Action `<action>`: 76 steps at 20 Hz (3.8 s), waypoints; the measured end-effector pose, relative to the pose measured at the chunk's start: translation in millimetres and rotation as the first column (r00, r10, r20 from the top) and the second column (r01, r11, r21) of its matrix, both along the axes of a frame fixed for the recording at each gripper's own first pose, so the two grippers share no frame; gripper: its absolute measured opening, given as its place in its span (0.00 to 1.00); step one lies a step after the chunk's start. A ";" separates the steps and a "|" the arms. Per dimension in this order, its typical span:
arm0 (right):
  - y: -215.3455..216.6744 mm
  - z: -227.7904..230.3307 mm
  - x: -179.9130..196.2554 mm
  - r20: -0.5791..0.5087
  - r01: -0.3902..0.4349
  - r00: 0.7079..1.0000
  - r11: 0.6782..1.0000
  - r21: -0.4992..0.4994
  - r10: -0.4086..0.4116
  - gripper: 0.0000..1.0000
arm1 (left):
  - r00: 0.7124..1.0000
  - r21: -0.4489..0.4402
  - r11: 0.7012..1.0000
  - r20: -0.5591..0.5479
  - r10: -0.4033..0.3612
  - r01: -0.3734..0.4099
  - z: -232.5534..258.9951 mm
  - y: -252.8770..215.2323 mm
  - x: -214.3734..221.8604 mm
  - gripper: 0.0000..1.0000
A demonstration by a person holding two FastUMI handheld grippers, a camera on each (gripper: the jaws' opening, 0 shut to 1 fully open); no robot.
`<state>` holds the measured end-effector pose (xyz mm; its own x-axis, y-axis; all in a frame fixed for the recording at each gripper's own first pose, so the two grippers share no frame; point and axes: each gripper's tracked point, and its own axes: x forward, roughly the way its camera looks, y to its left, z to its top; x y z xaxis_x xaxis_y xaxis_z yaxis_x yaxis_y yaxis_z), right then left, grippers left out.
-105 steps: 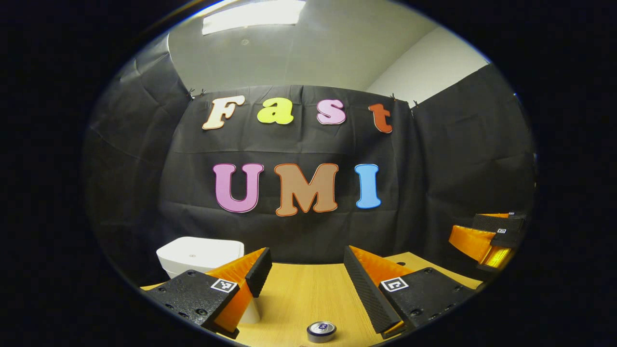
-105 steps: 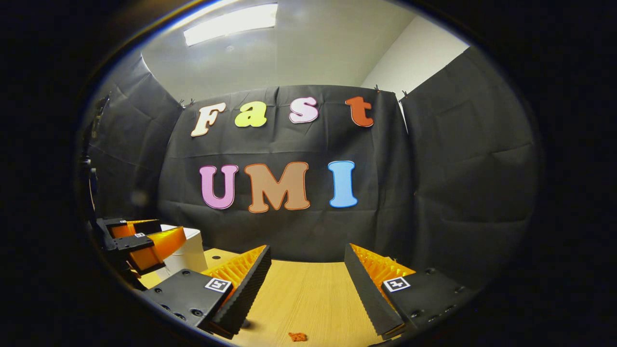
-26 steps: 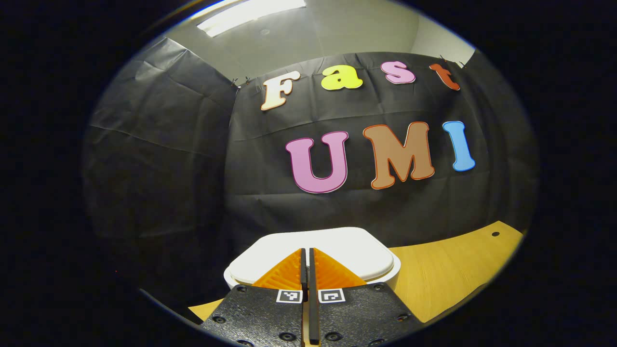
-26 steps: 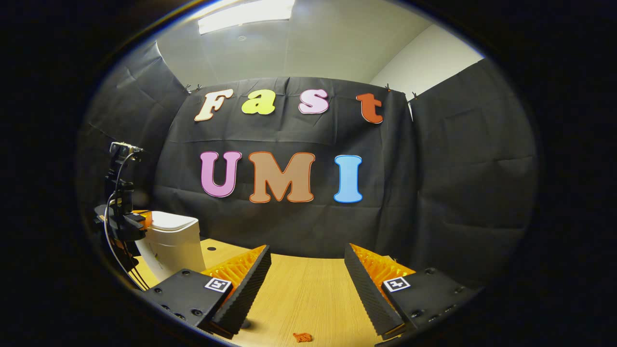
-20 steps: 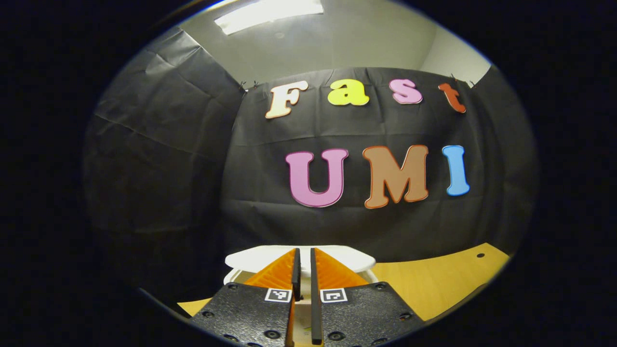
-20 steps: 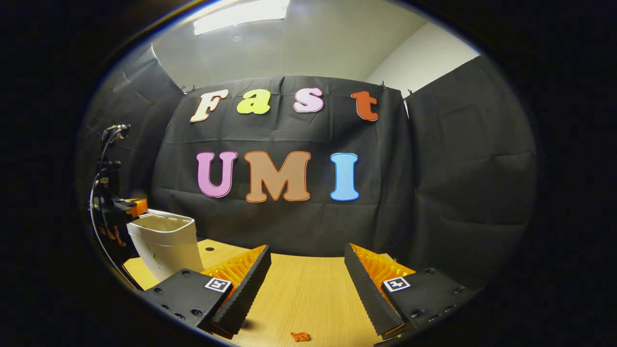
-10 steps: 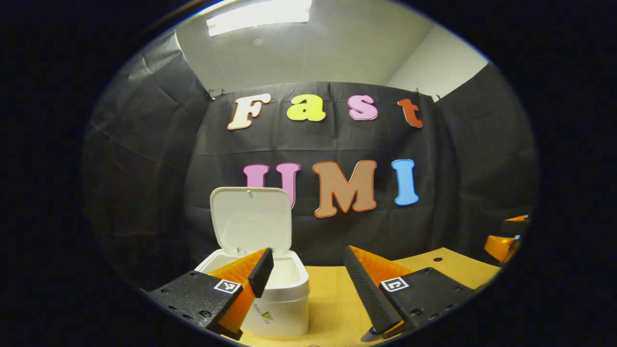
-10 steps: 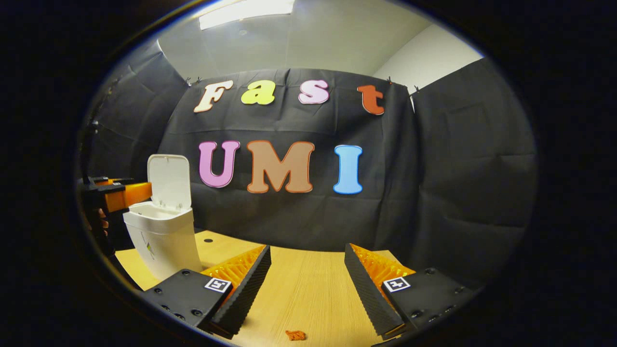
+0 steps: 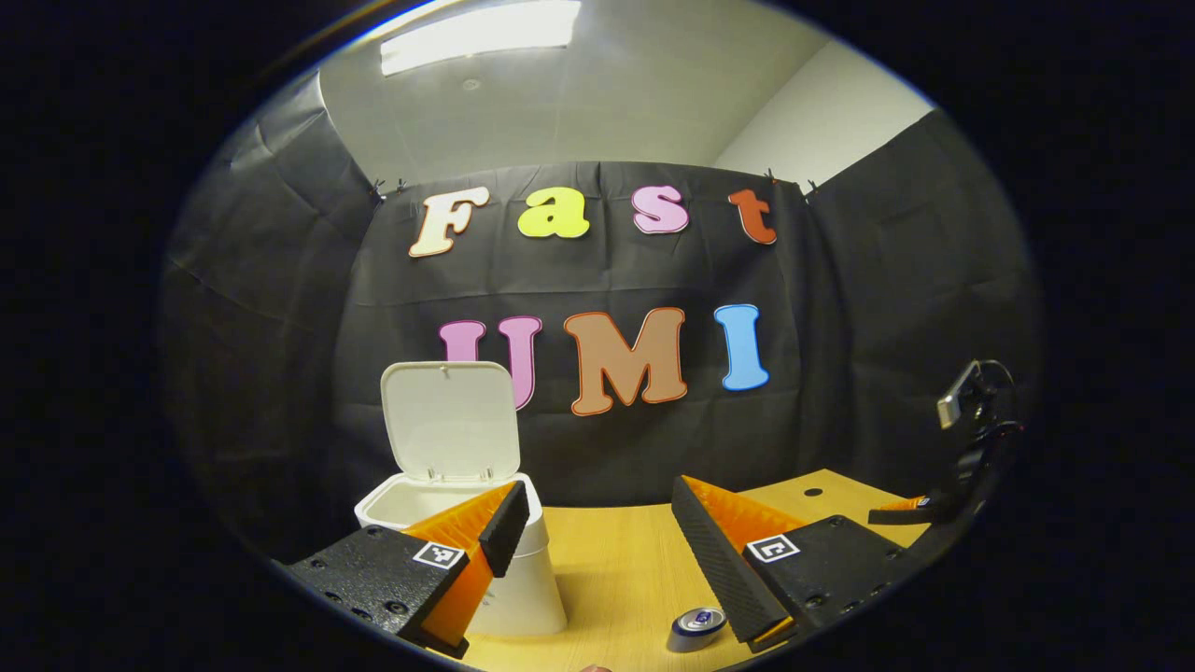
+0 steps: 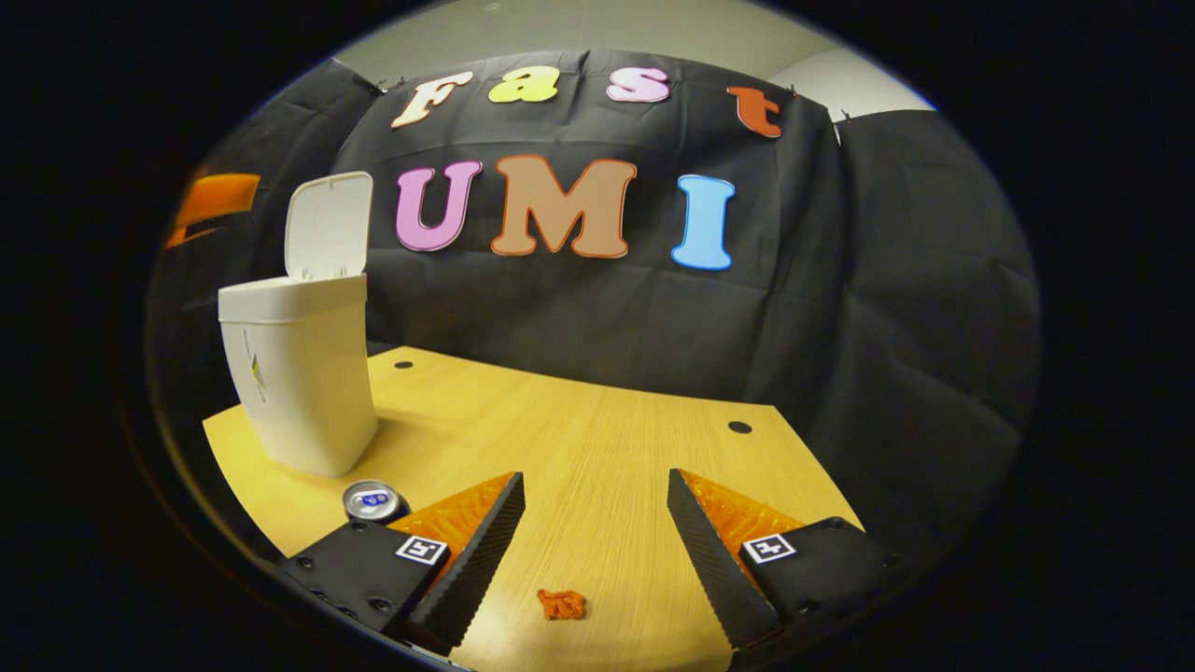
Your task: Press the lid of the desktop garbage bin to open it, pick up the crumpled paper on the desktop and throw it into the bin, then pick up the pop can on the desktop and drop it into the bin, and finally close the garbage bin lid.
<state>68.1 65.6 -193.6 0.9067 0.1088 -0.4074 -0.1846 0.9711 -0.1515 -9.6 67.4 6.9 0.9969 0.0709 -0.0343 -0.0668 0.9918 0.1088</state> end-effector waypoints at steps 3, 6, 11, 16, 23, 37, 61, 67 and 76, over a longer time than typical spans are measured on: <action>-4.3 -35.3 0.5 -0.079 -0.005 0.997 1.000 -0.012 0.004 0.99 | 1.000 0.006 1.000 -0.019 0.015 -0.015 -3.1 3.5 -3.8 0.93; -8.7 -75.0 -4.6 -0.182 -0.002 0.983 1.000 -0.029 -0.003 0.99 | 0.999 0.022 0.999 -0.026 0.027 -0.026 -2.0 6.6 -6.2 0.93; -7.5 -123.8 -22.5 -0.329 0.004 0.944 0.999 -0.037 -0.016 1.00 | 0.997 0.030 0.999 -0.056 0.044 -0.042 -10.5 12.3 -10.0 0.93; -6.2 -159.1 -28.8 -0.408 -0.012 0.913 0.999 -0.053 -0.011 0.95 | 0.996 0.035 0.998 -0.075 0.051 -0.048 -13.7 14.5 -13.6 0.94; 3.6 -170.8 -44.9 -0.422 -0.025 0.905 0.999 0.045 0.041 0.29 | 0.994 0.035 0.998 -0.096 0.050 -0.047 -18.8 17.8 -18.2 0.93; 43.4 -5.8 24.2 -0.119 -0.107 0.985 0.983 0.147 0.125 0.05 | 0.996 0.012 0.999 -0.077 0.054 -0.053 -13.9 22.4 -18.9 0.94; 369.6 157.2 53.2 0.178 -0.588 0.809 0.781 0.212 0.561 0.04 | 0.949 -0.002 0.954 -0.104 0.297 -0.299 -22.0 160.4 -80.7 0.94; 427.8 136.3 56.5 0.135 -0.620 0.784 0.758 0.203 0.605 0.31 | 0.927 0.005 0.932 -0.105 0.360 -0.362 -24.3 196.3 -93.2 0.94; 395.9 145.5 64.4 0.194 -0.576 0.816 0.796 0.187 0.544 0.97 | 0.936 -0.002 0.941 -0.094 0.338 -0.340 -25.0 187.6 -73.7 0.94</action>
